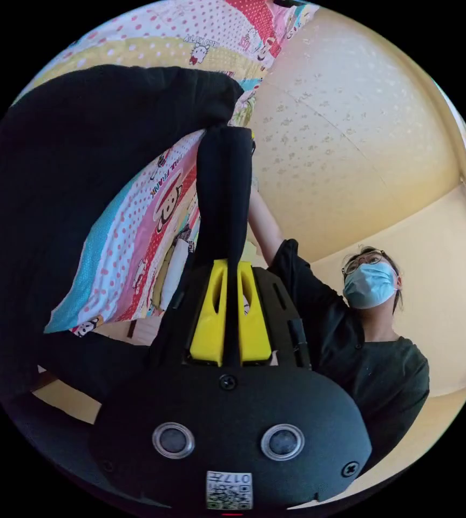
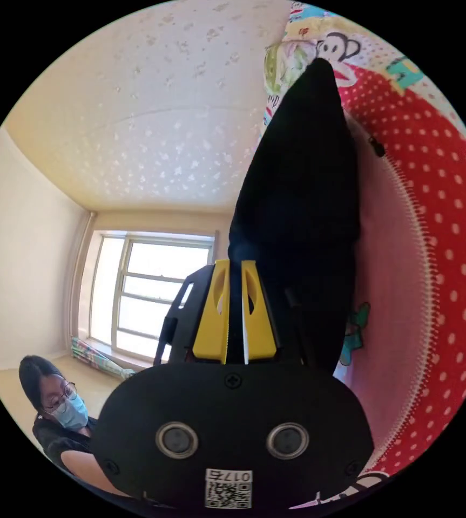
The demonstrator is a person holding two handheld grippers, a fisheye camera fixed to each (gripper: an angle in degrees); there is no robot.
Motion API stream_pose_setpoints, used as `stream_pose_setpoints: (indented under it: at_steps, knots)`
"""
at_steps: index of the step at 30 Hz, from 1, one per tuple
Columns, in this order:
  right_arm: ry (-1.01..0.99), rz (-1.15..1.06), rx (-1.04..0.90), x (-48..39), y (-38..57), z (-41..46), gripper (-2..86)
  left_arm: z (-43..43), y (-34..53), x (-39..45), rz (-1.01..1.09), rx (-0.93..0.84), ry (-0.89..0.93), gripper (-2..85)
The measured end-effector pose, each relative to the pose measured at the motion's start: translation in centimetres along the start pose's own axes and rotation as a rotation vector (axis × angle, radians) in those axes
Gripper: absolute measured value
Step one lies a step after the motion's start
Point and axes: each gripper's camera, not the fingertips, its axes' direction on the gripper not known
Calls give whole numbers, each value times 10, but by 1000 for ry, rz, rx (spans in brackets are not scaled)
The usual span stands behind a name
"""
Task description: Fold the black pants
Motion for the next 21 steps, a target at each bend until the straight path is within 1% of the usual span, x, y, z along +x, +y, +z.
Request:
stream_pose_setpoints:
  at_steps: [3, 5, 6, 7, 9, 11, 13, 14, 16, 17, 19, 21]
  knots:
    - [101, -6, -89, -5, 3, 69, 31, -53, 6, 17, -7, 72, -74, 31]
    - [75, 50, -89, 10, 13, 99, 34, -97, 10, 28, -26, 142, -131, 33]
    - [-7, 92, -76, 24, 23, 112, 38, -108, 10, 29, -35, 158, -137, 34]
    - [-135, 105, -48, 36, 35, 122, 41, -128, 12, 31, -61, 178, -150, 36]
    - [-274, 109, -30, 48, 55, 130, 40, -150, 13, 33, -105, 179, -186, 40]
    - [-268, 79, -101, 46, 76, 132, 44, -170, 16, 41, -157, 163, -299, 48]
    - [-164, -8, -285, 27, 112, 125, 56, -181, 17, 54, -146, 150, -360, 55]
    - [-131, -43, -324, 21, 125, 121, 59, -186, 16, 61, -130, 125, -387, 59]
    - [83, -105, -459, 2, 187, 101, 71, -186, 11, 71, -103, 68, -416, 70]
    - [134, -108, -476, -1, 205, 96, 73, -183, 7, 76, -86, 27, -436, 83]
    - [262, -49, -492, -1, 277, 73, 85, -171, -2, 85, -59, -52, -465, 99]
    - [290, 39, -470, 7, 331, 63, 94, -154, -12, 91, -40, -160, -518, 101]
